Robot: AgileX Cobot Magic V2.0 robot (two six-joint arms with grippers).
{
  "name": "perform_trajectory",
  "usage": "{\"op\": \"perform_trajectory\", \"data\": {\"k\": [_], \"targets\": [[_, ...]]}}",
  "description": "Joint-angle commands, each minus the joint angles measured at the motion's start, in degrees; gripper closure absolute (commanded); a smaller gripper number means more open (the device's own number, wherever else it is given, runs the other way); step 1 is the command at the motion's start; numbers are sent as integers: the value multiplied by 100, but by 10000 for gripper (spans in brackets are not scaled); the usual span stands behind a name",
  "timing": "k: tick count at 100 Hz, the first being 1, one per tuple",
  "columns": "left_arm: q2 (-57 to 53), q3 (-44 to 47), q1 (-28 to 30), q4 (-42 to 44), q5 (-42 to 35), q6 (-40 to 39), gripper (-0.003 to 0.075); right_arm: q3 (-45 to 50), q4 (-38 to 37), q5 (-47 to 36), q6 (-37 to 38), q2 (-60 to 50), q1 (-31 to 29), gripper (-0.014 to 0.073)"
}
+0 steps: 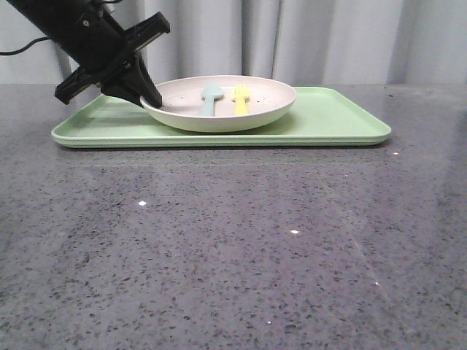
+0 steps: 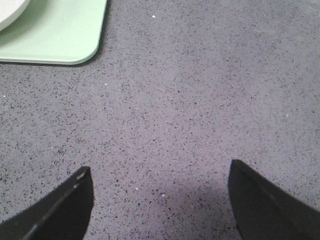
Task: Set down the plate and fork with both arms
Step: 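Lower the plate onto the green tray with the left gripper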
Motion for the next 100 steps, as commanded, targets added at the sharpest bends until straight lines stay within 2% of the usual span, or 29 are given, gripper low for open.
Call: {"op": "perform_trajectory", "data": {"k": [1,100], "targets": [[-294,-216,-37,-271,-215,-90,741,-184,-30,-388,-34,64,-19,33],[-270,-216,-37,-27,-184,-199,741,-184,-30,-388,-34,64,-19,33]]}}
